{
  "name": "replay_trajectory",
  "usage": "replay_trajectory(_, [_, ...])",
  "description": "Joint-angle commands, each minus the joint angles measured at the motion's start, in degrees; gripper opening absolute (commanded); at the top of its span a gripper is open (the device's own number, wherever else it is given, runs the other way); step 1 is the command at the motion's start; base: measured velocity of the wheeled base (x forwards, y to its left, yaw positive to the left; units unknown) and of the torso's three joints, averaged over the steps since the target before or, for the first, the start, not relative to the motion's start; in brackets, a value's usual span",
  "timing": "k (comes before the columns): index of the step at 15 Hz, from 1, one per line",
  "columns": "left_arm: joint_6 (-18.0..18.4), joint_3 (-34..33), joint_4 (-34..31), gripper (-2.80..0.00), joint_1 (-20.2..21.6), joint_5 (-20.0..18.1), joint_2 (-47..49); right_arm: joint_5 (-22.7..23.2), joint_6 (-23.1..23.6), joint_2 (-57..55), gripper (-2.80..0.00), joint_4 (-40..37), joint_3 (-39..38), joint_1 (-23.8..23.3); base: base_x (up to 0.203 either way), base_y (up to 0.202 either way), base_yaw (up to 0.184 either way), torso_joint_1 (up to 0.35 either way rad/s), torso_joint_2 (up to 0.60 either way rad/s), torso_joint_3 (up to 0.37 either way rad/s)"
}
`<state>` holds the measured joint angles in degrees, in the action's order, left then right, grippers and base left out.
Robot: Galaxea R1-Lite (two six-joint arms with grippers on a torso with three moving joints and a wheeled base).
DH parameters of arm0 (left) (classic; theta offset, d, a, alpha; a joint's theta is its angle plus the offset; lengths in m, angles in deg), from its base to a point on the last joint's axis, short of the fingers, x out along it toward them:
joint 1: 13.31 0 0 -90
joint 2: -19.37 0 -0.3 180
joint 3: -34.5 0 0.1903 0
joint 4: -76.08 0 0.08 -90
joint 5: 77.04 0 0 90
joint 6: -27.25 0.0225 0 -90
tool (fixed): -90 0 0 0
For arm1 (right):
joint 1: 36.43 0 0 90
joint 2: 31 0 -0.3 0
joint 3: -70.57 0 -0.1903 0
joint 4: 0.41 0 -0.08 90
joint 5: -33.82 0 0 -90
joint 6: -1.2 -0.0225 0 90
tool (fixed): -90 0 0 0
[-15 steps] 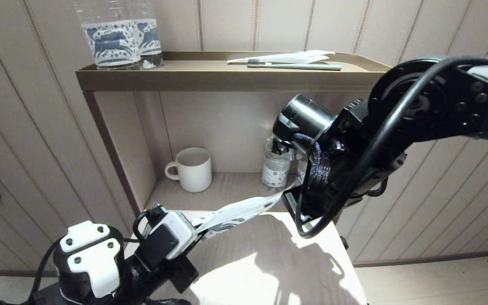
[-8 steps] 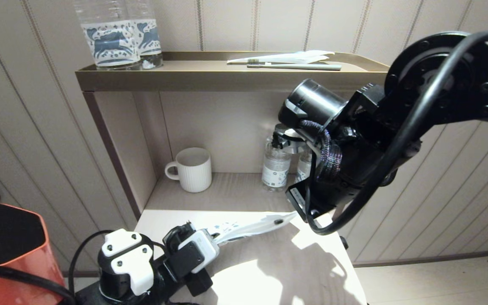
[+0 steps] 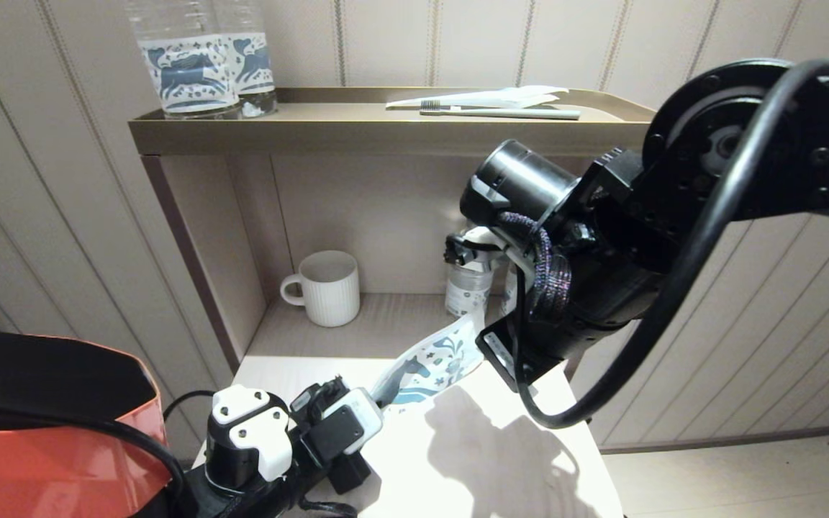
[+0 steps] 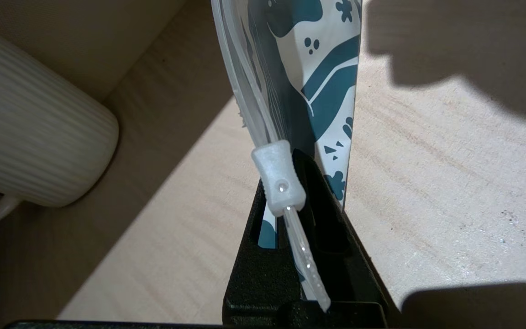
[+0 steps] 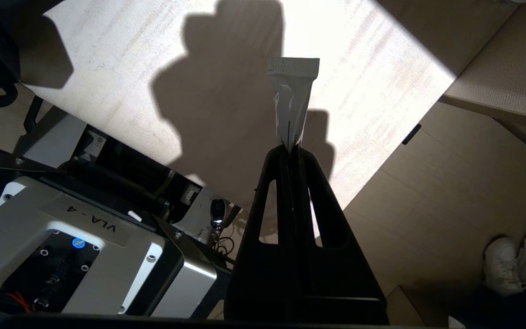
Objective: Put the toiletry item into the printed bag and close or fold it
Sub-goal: Place the toothpaste in the storage bag
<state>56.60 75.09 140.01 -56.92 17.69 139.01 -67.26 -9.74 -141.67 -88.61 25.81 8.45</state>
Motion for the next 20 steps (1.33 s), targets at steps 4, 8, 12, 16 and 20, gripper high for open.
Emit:
replay_trajectory(4, [2.64,0.61,2.66,-2.80,-0.10,0.51,-6.14,0.62,0.04,2.12,-2.80,-0.56,0.01,-0.04,0.000,0.000,0.000,0.000,0.00,0.000])
replay_trajectory(8, [4.35,1.74,0.95,-2.80,-1.74,2.09,-10.95,0.77,0.19,1.71,-2.80,-0.23,0.01,0.16,0.000,0.000,0.000,0.000,0.00,0.000])
replay_trajectory(12, [6.80,2.91,-2.65,-2.80,-3.38,2.12,-11.92,3.95,1.92,2.21,-2.80,-0.22,0.10,0.98,0.000,0.000,0.000,0.000,0.00,0.000])
replay_trajectory(16, [8.00,2.90,-2.73,-2.80,-3.87,2.14,-11.12,3.97,3.11,2.11,-2.80,-2.06,0.01,1.61,0.000,0.000,0.000,0.000,0.00,0.000])
replay_trajectory(20, [9.79,0.91,-2.04,-2.80,-5.20,1.94,-11.18,4.05,4.08,1.95,-2.80,-3.90,0.01,1.53,0.000,0.000,0.000,0.000,0.00,0.000])
